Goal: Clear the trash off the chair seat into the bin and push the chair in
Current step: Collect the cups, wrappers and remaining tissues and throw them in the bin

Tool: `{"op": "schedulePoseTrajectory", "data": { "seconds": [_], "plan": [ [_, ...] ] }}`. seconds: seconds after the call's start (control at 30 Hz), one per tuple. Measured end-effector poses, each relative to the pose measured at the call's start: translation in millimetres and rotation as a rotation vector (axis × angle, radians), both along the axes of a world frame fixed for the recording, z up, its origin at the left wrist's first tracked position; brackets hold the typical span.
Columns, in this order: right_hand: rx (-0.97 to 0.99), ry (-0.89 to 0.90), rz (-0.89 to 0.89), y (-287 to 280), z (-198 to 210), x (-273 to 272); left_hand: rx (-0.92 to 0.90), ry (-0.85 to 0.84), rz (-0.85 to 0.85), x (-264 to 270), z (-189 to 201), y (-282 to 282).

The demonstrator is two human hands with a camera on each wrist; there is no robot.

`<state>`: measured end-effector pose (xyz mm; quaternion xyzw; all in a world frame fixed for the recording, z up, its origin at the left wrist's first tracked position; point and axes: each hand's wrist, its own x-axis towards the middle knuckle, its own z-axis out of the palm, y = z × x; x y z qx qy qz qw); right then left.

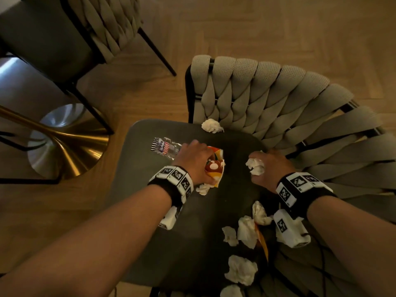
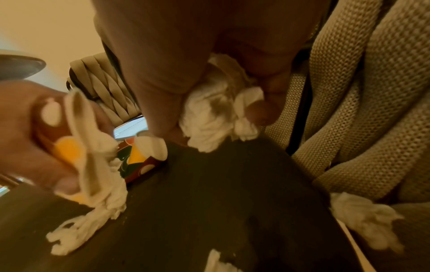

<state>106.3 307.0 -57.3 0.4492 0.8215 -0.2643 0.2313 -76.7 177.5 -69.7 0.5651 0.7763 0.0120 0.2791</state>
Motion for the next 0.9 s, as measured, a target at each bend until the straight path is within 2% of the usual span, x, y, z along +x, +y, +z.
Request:
{"op": "schedulePoseTrajectory", "data": {
  "seconds": [0.17,0.3,0.5,0.67,0.9],
  "plan": [
    [-0.019,0.009,0.001,5,-3,6,-0.068,0.097,-0.054,-11,-23,10],
    [-0.024,0.039,0.010,11,-7,4,-0.151,-0.002,-0.045,-8,-29,9],
    [-0.023,0.047,-0.003,18,-8,-2,-0.093,-0.226,0.155,1,-23,15],
    [-0.031,0.082,-0.034,24,-9,-2,-0.033,-0.143,0.156,-9,-10,47],
    [-0.032,0.162,-0.085,36,-9,11,-0.193,-0.020,0.134,-28,-26,84]
  ]
}}
